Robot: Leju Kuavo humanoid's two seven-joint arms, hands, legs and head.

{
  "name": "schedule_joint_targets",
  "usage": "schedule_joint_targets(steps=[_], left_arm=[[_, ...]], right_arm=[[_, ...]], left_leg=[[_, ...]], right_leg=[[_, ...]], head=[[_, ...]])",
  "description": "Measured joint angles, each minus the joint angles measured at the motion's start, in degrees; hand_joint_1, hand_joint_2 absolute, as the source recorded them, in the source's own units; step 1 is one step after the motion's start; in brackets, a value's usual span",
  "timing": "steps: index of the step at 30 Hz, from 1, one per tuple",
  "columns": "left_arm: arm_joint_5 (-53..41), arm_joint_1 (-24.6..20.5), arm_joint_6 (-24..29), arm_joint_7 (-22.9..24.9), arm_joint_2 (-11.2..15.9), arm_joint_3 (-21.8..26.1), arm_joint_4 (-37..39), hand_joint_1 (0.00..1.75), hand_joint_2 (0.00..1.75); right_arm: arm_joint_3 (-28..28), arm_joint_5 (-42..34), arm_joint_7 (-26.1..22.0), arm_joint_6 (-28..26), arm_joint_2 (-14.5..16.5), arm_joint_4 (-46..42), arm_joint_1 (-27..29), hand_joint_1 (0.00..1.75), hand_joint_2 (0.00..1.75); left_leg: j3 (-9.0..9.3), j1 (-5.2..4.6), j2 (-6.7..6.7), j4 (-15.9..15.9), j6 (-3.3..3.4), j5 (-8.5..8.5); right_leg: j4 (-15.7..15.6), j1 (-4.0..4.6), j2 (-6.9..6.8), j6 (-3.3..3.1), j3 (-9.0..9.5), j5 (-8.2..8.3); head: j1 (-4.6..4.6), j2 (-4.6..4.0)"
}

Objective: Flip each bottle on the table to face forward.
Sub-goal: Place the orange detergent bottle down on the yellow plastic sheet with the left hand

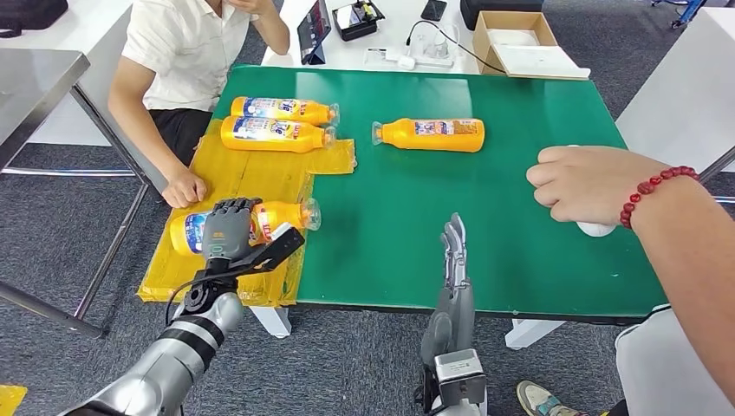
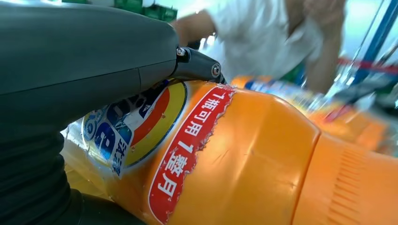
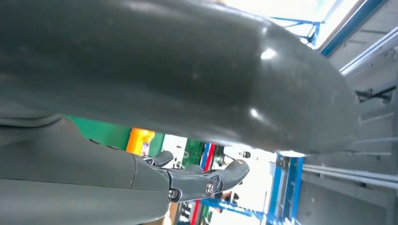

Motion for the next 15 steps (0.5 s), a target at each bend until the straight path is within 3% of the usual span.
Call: schedule_joint_targets(steps=[5,12,13,15], left_arm=[[-0.37,-4.47,-6.83,1.35,-0.05,1.09,9.04,1.75,1.75],[-0.39,-7.16,-8.48,1.64,-0.38,1.21,13.53,1.75,1.75],[-0.29,-7.33,-8.89,1.65,-0.40,1.23,13.88,1.54,1.75],[-0.04,-7.67,-10.07,1.66,-0.46,1.40,14.46,0.72,1.75]], right_arm=[[0.50,-1.69,0.01,-2.12,0.40,0.16,-0.52,0.00,0.00],[1.02,-2.32,0.01,-3.03,0.56,-0.07,-0.85,0.00,0.00],[1.05,-2.32,0.00,-3.07,0.58,-0.07,-0.87,0.00,0.00],[1.13,-2.26,0.00,-3.02,0.62,-0.07,-0.90,0.00,0.00]], left_leg=[[0.00,0.00,-0.01,0.00,0.00,0.00],[0.05,-0.01,0.00,0.00,-0.02,0.00],[0.06,-0.01,0.00,0.00,-0.03,0.01],[0.08,-0.01,0.00,0.00,-0.05,0.03]], right_leg=[[0.00,-0.01,0.00,0.00,0.01,0.00],[0.00,-0.01,0.00,0.00,0.04,0.00],[0.00,-0.01,0.00,0.00,0.04,0.00],[0.03,0.00,0.00,0.00,0.06,0.00]], head=[[-0.01,0.00],[-0.01,0.00],[-0.01,0.00],[-0.01,0.00]])
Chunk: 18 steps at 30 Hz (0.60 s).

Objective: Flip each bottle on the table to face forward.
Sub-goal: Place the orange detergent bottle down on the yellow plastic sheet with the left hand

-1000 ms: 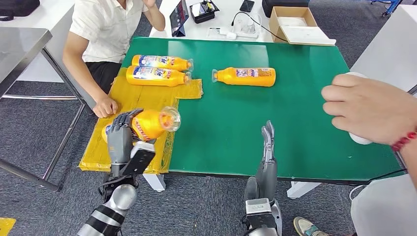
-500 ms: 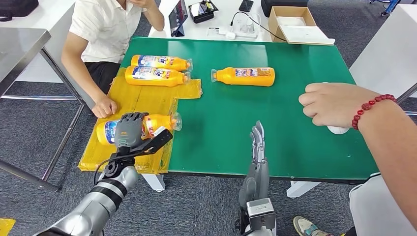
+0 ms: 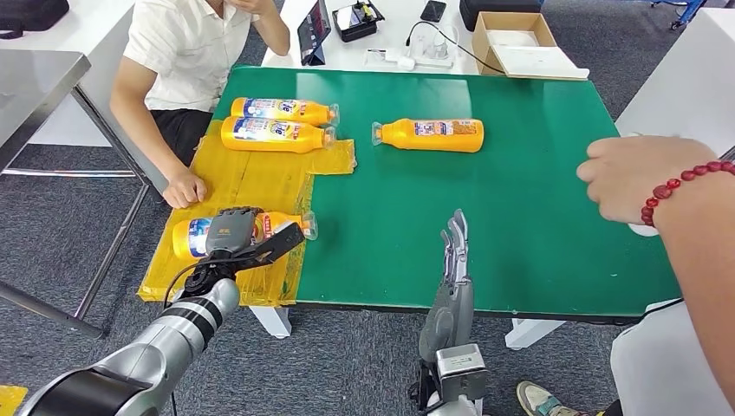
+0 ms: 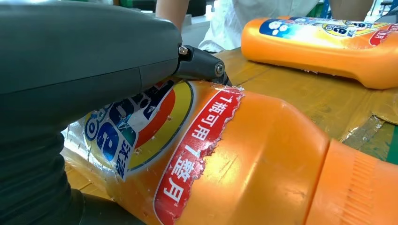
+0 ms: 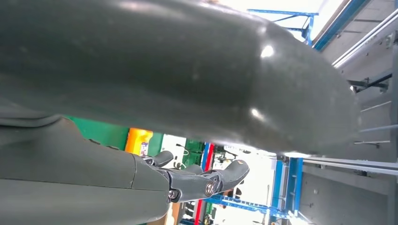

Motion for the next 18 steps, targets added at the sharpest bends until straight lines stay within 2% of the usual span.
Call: schedule_joint_targets(steps=[1,2,3,7,9,12,16,18], left_arm=[[0.07,-0.15,-0.63,0.02,-0.03,0.16,0.21,0.28,1.75],[0.07,-0.30,-1.24,0.05,-0.05,0.33,0.42,0.05,1.75],[0.04,-0.42,-1.96,0.08,-0.13,0.49,0.66,0.00,1.75],[1.67,-1.21,-7.39,-2.63,-0.38,1.02,1.22,0.00,1.75],[5.05,-1.36,-11.06,-6.98,-0.45,1.86,1.14,0.00,1.75],[12.80,-0.96,-16.93,-16.77,-0.91,3.83,0.20,0.00,1.75],[24.15,1.68,-27.86,-27.65,-2.04,5.87,-3.31,0.00,0.00],[30.37,3.51,-34.20,-30.35,-2.32,6.45,-6.13,0.00,0.00]], right_arm=[[0.01,0.03,0.00,0.19,0.02,0.00,-0.01,0.00,0.00],[-0.03,0.07,0.01,0.44,0.04,0.01,-0.04,0.00,0.00],[-0.09,0.04,0.01,0.72,0.05,0.04,-0.09,0.00,0.00],[-0.39,-0.64,0.01,1.85,0.09,0.33,-0.31,0.00,0.00],[-0.41,-1.20,0.01,2.27,0.13,0.54,-0.34,0.00,0.00],[-0.42,-1.95,0.01,2.63,0.13,0.85,-0.58,0.00,0.00],[-0.28,-3.03,0.01,2.98,0.10,1.15,-0.96,0.00,0.00],[-0.16,-3.55,0.01,3.23,0.09,1.34,-1.04,0.00,0.00]], left_leg=[[0.01,0.00,0.00,0.00,0.00,0.00],[0.02,0.00,0.00,0.00,-0.01,0.01],[0.03,0.00,-0.01,0.00,-0.01,0.01],[0.08,0.00,-0.12,0.00,0.02,0.03],[0.16,-0.01,-0.20,-0.01,0.02,0.03],[0.25,-0.01,-0.35,-0.01,0.02,0.04],[0.24,-0.03,-0.27,-0.01,0.04,0.05],[0.24,-0.04,-0.23,-0.01,0.04,0.05]], right_leg=[[0.01,0.00,0.00,0.00,0.01,0.00],[0.03,0.00,0.00,0.00,0.01,0.00],[0.03,0.00,0.00,0.00,0.01,0.00],[0.04,-0.01,-0.04,0.00,0.13,-0.01],[0.03,-0.02,-0.08,0.00,0.22,-0.02],[0.01,-0.03,-0.25,-0.02,0.35,-0.05],[0.01,-0.04,-0.25,-0.01,0.37,-0.02],[0.01,-0.04,-0.23,0.00,0.34,-0.01]], head=[[-0.01,0.00],[0.00,0.00],[-0.01,0.00],[0.01,0.00],[-0.01,0.00],[0.00,0.00],[0.01,0.00],[0.01,0.00]])
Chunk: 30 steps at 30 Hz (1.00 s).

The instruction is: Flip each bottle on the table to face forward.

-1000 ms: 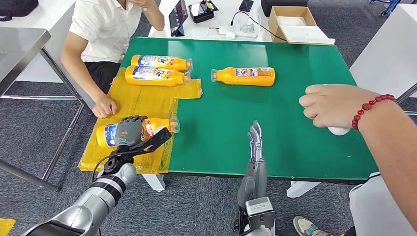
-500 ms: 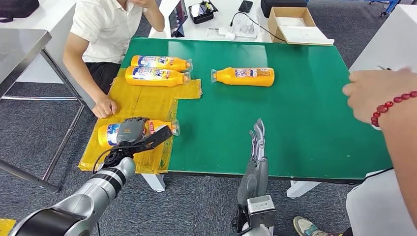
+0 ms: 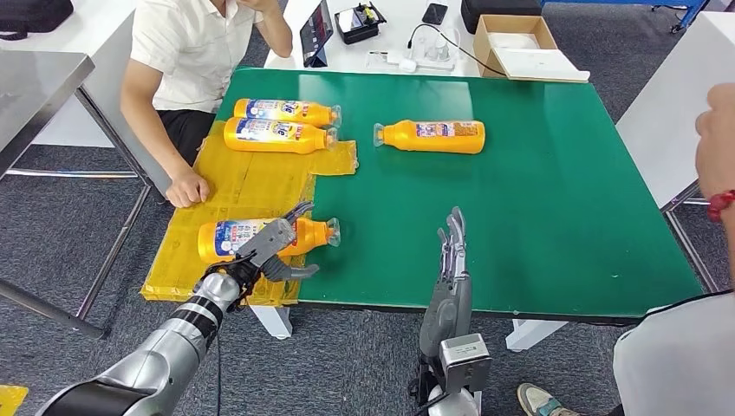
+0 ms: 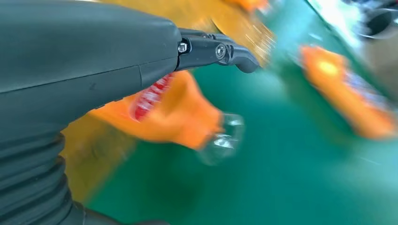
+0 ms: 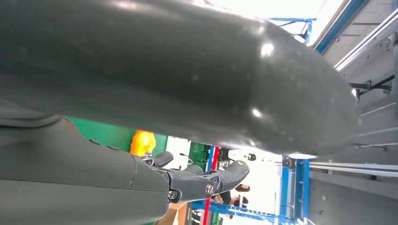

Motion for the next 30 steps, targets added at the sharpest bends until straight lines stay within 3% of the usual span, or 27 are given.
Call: schedule_joint_targets(steps=[5,7,9,11,15,18,20,23,30], left_arm=[[7.35,3.60,-5.72,-1.13,-0.01,0.29,-5.55,0.00,0.00],[9.61,4.71,-6.21,-1.41,0.01,0.40,-7.47,0.00,0.87],[11.79,5.79,-5.74,-1.62,0.01,0.40,-9.63,0.00,1.75],[13.67,7.19,-2.93,-0.85,-0.13,0.03,-12.43,0.00,1.75],[14.34,11.47,13.24,1.81,-1.15,-3.62,-21.35,0.00,1.75],[11.93,16.60,30.00,0.45,-1.65,-8.23,-30.09,0.00,1.75],[13.04,20.11,37.70,-0.74,-1.90,-10.68,-35.70,0.00,1.75],[17.21,24.53,40.45,-1.64,-1.95,-13.36,-42.78,0.00,1.75],[26.39,30.57,35.51,-1.52,-1.30,-15.74,-53.42,0.00,1.75]], right_arm=[[0.43,-0.33,0.00,0.08,-0.10,0.62,-0.34,0.00,0.00],[0.48,-0.31,0.00,-0.09,-0.25,0.82,-0.37,0.00,0.00],[0.48,-0.14,0.00,-0.55,-0.44,0.99,-0.37,0.00,0.87],[0.55,0.78,0.00,-1.66,-0.75,1.09,-0.35,0.00,1.75],[1.29,5.21,0.00,-2.88,-3.02,1.09,0.08,0.00,1.75],[0.27,7.61,0.00,-2.91,-4.70,1.03,1.83,0.00,1.75],[-1.86,8.53,0.00,-3.17,-5.10,0.88,3.17,0.00,1.75],[-6.00,12.77,1.11,-3.49,-5.41,0.81,4.63,0.00,1.75],[-15.20,30.46,8.80,-6.87,-7.31,4.34,4.87,0.00,1.75]], left_leg=[[-0.09,0.04,0.00,0.00,-0.02,0.02],[-0.14,0.05,0.01,0.00,-0.03,0.02],[-0.21,0.07,0.01,0.00,-0.04,0.03],[-0.26,0.06,0.01,0.00,-0.04,0.03],[-0.33,0.03,-0.02,0.00,-0.03,0.01],[-0.39,-0.01,0.00,0.00,0.00,-0.02],[-0.45,-0.02,-0.01,0.00,0.01,-0.04],[-0.51,-0.02,-0.01,0.00,0.02,-0.06],[-0.52,0.00,0.01,0.00,0.01,-0.02]], right_leg=[[0.02,0.04,0.01,0.00,-0.13,0.00],[0.03,0.05,0.02,0.00,-0.19,0.00],[0.03,0.05,0.02,0.00,-0.26,0.00],[0.02,0.05,0.02,0.00,-0.32,0.00],[-0.01,0.02,0.01,0.00,-0.36,0.00],[-0.05,0.00,0.02,0.01,-0.39,-0.01],[-0.07,0.00,0.02,0.01,-0.45,-0.01],[-0.08,0.00,0.02,0.02,-0.52,-0.02],[-0.08,0.02,0.03,0.02,-0.51,-0.01]], head=[[-0.01,0.00],[-0.01,0.00],[0.00,0.00],[-0.01,0.00],[0.01,0.00],[0.00,0.00],[0.00,0.00],[-0.01,0.00],[-0.02,0.00]])
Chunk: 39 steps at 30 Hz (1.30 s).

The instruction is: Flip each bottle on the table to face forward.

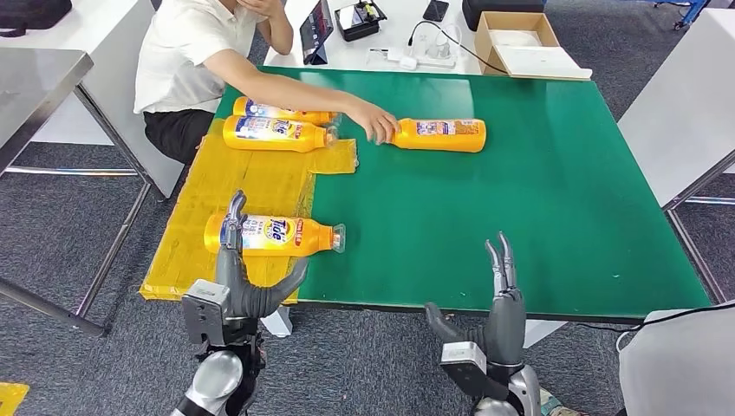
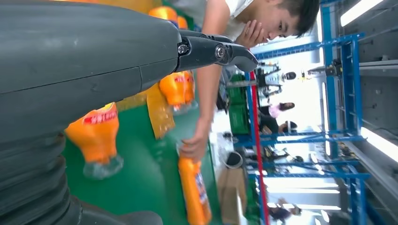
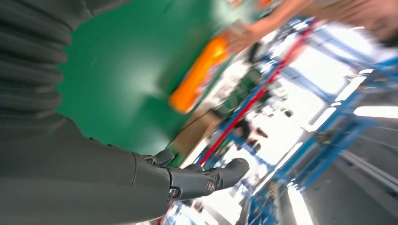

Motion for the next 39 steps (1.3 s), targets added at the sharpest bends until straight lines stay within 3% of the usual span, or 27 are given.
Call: schedule_joint_targets(steps=[9,16,28,39], left_arm=[[1.49,2.79,-1.48,0.25,0.68,-0.14,-6.13,0.00,1.75],[0.03,3.01,-1.11,0.01,0.90,-0.13,-6.96,0.00,1.75],[-0.33,2.76,-1.64,0.05,0.89,-0.51,-6.97,0.00,1.75],[-1.13,0.92,-1.95,0.37,0.83,-2.10,-5.66,0.00,1.75]], right_arm=[[-6.01,12.15,9.46,2.34,-5.12,6.16,-4.72,0.00,1.75],[-6.91,16.10,10.59,5.77,-8.41,14.74,-11.69,0.00,1.75],[-4.15,19.62,12.36,8.67,-8.42,25.53,-19.07,0.00,1.75],[-1.16,18.85,13.50,13.01,-5.64,36.76,-24.93,0.00,1.75]], left_leg=[[0.00,-0.02,0.00,0.00,0.03,0.03],[0.01,-0.02,0.01,0.01,0.03,0.04],[-0.01,0.00,-0.01,0.01,0.03,0.04],[-0.01,0.00,0.00,0.01,0.02,0.05]], right_leg=[[0.00,-0.01,0.00,0.01,0.01,0.03],[0.01,-0.01,0.01,0.02,0.02,0.04],[0.02,0.00,0.00,0.02,0.01,0.03],[0.03,0.01,0.00,0.02,0.00,0.04]], head=[[0.00,0.00],[-0.01,0.00],[0.01,0.00],[0.00,0.00]])
